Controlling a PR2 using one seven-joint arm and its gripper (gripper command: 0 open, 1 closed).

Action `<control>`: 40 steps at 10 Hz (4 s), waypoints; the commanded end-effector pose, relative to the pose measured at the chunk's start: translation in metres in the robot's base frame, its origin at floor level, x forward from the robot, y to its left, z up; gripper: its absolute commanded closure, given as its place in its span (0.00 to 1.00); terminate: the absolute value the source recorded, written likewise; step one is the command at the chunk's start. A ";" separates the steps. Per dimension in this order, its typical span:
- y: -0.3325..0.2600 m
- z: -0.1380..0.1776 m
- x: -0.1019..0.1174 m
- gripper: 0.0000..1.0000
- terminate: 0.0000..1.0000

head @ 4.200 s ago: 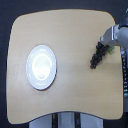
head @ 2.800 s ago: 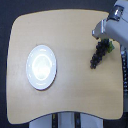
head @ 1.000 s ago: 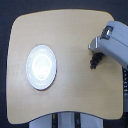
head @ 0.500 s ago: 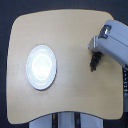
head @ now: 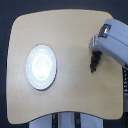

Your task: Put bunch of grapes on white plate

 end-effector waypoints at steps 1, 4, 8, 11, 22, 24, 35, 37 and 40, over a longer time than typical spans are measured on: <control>0.006 0.007 0.007 1.00 0.00; 0.009 0.014 0.013 1.00 0.00; 0.015 0.036 0.014 1.00 0.00; 0.044 0.077 0.010 1.00 0.00; 0.216 0.183 -0.061 1.00 0.00; 0.250 0.175 -0.061 1.00 0.00; 0.364 0.081 -0.063 1.00 0.00; 0.361 0.070 -0.060 1.00 0.00; 0.365 0.044 -0.058 1.00 0.00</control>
